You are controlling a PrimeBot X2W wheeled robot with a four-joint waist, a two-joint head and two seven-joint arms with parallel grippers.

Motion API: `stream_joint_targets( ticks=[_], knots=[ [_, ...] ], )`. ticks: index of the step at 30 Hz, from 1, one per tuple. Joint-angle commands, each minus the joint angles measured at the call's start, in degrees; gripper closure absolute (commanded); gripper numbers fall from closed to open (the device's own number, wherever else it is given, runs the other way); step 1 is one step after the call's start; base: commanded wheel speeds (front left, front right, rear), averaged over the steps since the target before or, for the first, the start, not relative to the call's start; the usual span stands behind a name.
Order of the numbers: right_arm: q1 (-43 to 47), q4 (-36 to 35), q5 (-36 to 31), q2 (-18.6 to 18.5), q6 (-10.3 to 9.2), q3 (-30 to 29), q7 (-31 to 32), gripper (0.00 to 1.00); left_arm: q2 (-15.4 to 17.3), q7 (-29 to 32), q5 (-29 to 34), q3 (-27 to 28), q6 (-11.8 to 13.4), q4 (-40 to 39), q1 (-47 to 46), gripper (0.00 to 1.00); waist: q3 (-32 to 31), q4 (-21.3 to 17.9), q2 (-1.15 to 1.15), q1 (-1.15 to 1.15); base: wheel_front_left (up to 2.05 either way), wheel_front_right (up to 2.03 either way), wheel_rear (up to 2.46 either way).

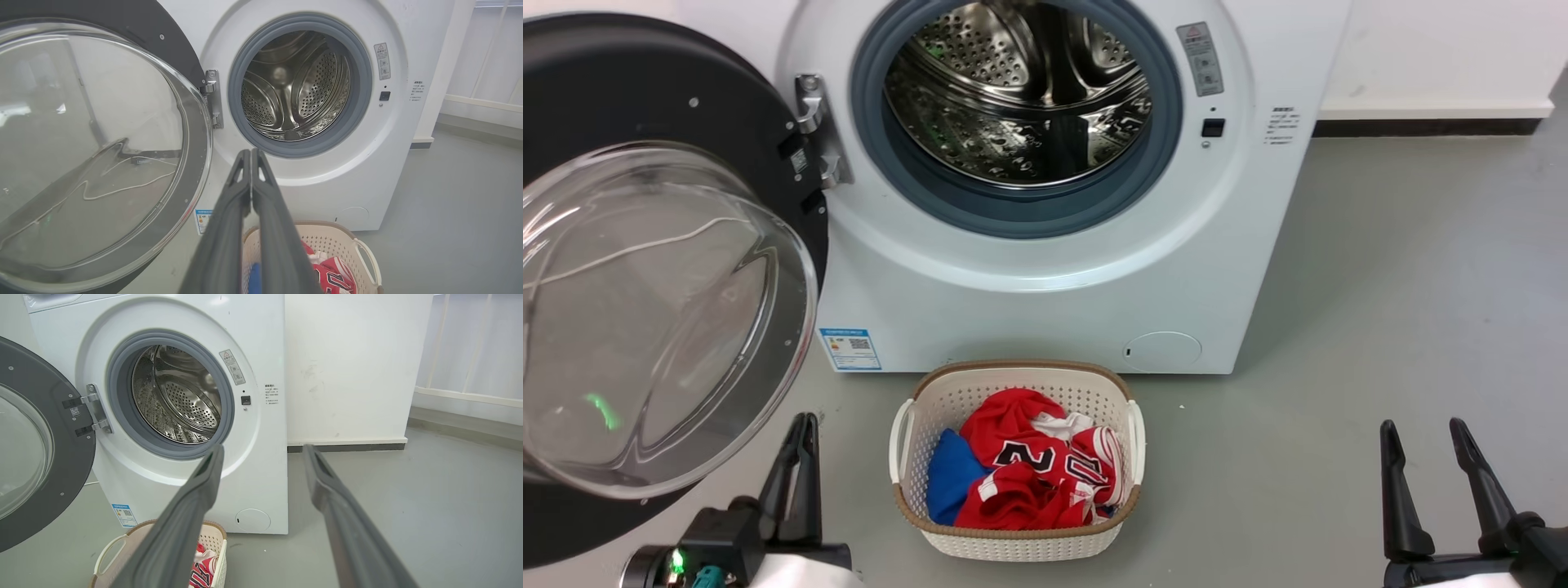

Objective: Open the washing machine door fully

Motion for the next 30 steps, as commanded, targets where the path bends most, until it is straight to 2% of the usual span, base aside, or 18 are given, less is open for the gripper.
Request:
stream_joint_targets(
  ticks=[1,22,23,27,30],
  knots=[
    [0.45,0.03,0.36,0.14,-0.02,-0.05,-0.10,0.00,-0.03,0.13,-0.62,-0.10,0.49,0.19,0.77,0.00,-0.15,-0.46,0.00,0.00,0.00,0.00,0.00],
    [1.30,0.71,1.12,0.14,-0.02,-0.04,-0.10,0.00,-0.33,0.13,-0.67,-3.19,3.78,2.86,1.02,0.00,-0.42,-0.53,0.00,0.00,0.00,0.00,0.00],
    [1.12,0.83,1.21,0.01,0.00,-0.05,0.01,1.00,-0.24,-0.02,-0.91,-3.27,3.39,3.00,1.32,1.00,-0.42,-0.54,0.00,0.00,0.00,0.00,0.00],
    [1.54,2.99,1.31,0.01,0.00,0.12,0.09,1.00,-0.30,0.03,-1.13,-3.34,3.36,5.32,2.19,1.00,-0.42,-0.53,0.00,0.00,0.00,0.00,0.00],
    [1.05,3.29,5.12,-0.16,0.00,0.35,0.68,1.00,-0.30,1.30,-4.73,-2.69,3.14,6.04,1.25,1.00,-0.38,-0.52,0.00,0.00,0.00,0.00,0.00]
  ],
)
